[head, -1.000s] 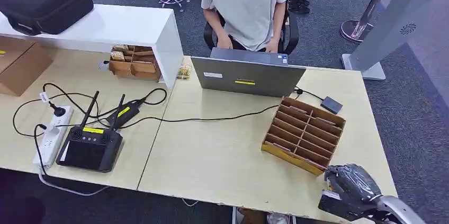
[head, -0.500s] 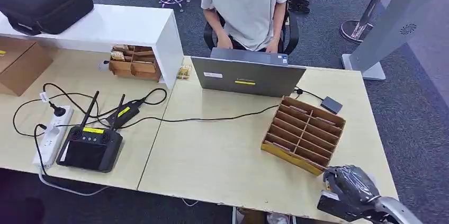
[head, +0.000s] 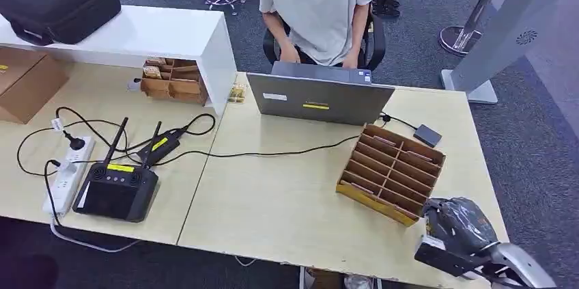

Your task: Pass the card to the sensor for recognition and then transmit it.

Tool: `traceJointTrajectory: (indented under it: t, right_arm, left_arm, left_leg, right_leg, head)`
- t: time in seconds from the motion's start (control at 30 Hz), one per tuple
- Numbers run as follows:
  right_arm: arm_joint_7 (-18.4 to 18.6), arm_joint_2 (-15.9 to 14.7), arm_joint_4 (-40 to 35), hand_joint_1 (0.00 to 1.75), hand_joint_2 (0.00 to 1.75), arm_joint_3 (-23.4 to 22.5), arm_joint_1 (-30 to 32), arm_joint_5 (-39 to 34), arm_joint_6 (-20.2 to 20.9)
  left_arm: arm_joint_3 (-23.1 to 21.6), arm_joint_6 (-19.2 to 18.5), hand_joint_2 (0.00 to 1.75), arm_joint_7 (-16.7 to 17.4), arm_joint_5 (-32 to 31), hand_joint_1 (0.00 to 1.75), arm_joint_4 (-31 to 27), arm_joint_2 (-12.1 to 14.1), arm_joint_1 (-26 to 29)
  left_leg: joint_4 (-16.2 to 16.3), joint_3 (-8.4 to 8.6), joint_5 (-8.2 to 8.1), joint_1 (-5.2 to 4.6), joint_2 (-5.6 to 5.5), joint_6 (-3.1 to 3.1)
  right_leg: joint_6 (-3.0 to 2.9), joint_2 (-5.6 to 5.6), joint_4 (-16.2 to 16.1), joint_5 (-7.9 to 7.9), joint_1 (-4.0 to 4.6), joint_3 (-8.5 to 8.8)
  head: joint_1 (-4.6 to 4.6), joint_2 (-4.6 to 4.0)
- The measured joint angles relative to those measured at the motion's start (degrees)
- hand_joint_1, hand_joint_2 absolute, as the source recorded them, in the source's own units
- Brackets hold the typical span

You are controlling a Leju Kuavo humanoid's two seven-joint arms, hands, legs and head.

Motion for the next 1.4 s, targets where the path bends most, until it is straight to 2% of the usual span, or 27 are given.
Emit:
traceJointTrajectory:
  t: [0.07,0.27,0.4,0.47,0.57,0.77,0.87,0.97,1.13,1.2,1.27,1.4]
  right_arm:
    - [-0.2,0.0,-0.6,1.75,1.75,-0.4,0.0,-0.2,-0.5]
    - [-1.8,-1.1,-6.3,1.75,1.75,-4.0,-1.5,-3.4,-6.5]
    - [-3.1,-1.7,-10.3,1.75,1.75,-7.7,-3.6,-4.6,-10.2]
    - [-3.7,-1.7,-12.2,1.75,1.75,-9.4,-4.7,-1.7,-14.5]
    - [-1.7,-1.7,-14.1,1.75,1.75,-10.1,-6.3,4.8,-20.2]
    - [-0.7,-1.7,-15.4,1.75,1.75,-10.3,-7.8,6.1,-21.4]
    - [1.6,-1.8,-15.2,1.75,1.75,-10.1,-9.1,10.9,-22.5]
    - [5.0,-1.9,-12.9,1.75,1.75,-7.7,-14.0,19.4,-22.6]
    - [10.2,-1.3,-2.0,1.75,1.75,0.9,-26.6,33.2,-23.4]
    - [11.8,-0.4,2.5,1.75,1.75,4.6,-31.3,34.9,-23.9]
    - [13.3,0.3,5.9,1.75,1.75,7.9,-34.5,35.5,-24.1]
    - [14.9,3.7,13.4,1.75,1.75,13.4,-41.5,36.5,-23.6]
  left_arm:
    - [0.0,0.0,1.75,0.0,0.0,0.00,0.0,0.2,0.0]
    - [0.0,0.2,1.75,0.0,-0.5,0.00,0.0,0.5,0.0]
    - [0.1,3.7,1.75,0.0,-0.3,0.00,0.0,-0.2,0.0]
    - [0.2,4.7,1.75,-0.4,-0.7,0.00,0.0,-0.6,-0.1]
    - [0.2,6.2,1.75,-2.3,-1.9,0.00,0.0,-1.0,-0.1]
    - [0.2,6.6,1.75,-3.1,-2.4,0.00,0.0,-1.4,-0.2]
    - [0.1,7.6,1.75,-3.3,-3.6,0.00,0.0,-1.5,-0.2]
    - [-0.1,7.8,1.75,-3.1,-5.4,0.00,0.0,-1.5,-0.3]
    - [-0.9,7.8,1.75,-3.7,-7.4,0.00,0.0,-1.5,-0.9]
    - [-1.4,8.4,1.75,-5.7,-8.0,0.00,0.0,-1.5,-1.0]
    - [-2.0,9.0,1.75,-9.5,-8.7,0.00,0.0,-1.5,-1.0]
    - [-3.2,7.8,1.75,-9.1,-10.1,0.00,0.0,-1.5,-1.1]
  left_leg:
    - [0.0,-0.01,0.00,-0.01,0.00,0.00]
    - [0.0,-0.01,0.00,-0.03,0.01,0.00]
    - [0.0,-0.02,0.00,-0.04,0.00,0.01]
    - [0.0,-0.02,0.01,-0.04,0.00,0.02]
    - [0.0,-0.01,0.02,-0.03,0.01,0.03]
    - [0.0,-0.01,0.02,-0.03,0.00,0.03]
    - [0.0,-0.04,0.02,-0.03,0.01,0.03]
    - [0.0,-0.04,0.02,-0.03,0.14,0.03]
    - [0.0,-0.11,0.23,-0.03,0.12,0.06]
    - [0.1,-0.13,0.32,-0.03,0.12,0.07]
    - [0.1,-0.21,0.38,-0.02,0.01,0.10]
    - [0.1,-0.22,0.44,-0.01,0.07,0.05]
  right_leg:
    - [0.00,0.00,0.0,0.00,-0.01,0.00]
    - [0.00,0.02,0.0,0.01,-0.05,0.00]
    - [0.04,0.01,0.0,0.05,-0.06,0.00]
    - [0.04,0.01,0.0,0.06,-0.05,0.00]
    - [0.04,0.02,0.0,0.06,-0.05,0.00]
    - [0.04,0.01,0.0,0.06,-0.05,0.00]
    - [0.04,0.03,0.0,0.06,-0.05,0.00]
    - [0.04,0.16,0.1,0.10,-0.05,-0.01]
    - [0.07,0.11,0.1,0.25,-0.05,-0.03]
    - [0.04,0.12,0.1,0.36,-0.04,-0.10]
    - [0.05,0.00,0.1,0.36,-0.04,-0.11]
    - [0.01,0.07,0.1,0.42,-0.02,-0.19]
  head:
    - [-0.02,0.00]
    - [0.00,0.00]
    - [0.00,0.00]
    - [-0.02,0.00]
    - [0.00,0.00]
    - [-0.02,0.00]
    - [-0.02,0.00]
    - [0.00,0.00]
    - [0.00,0.00]
    - [-0.04,0.00]
    - [0.02,0.00]
    - [-0.02,0.00]
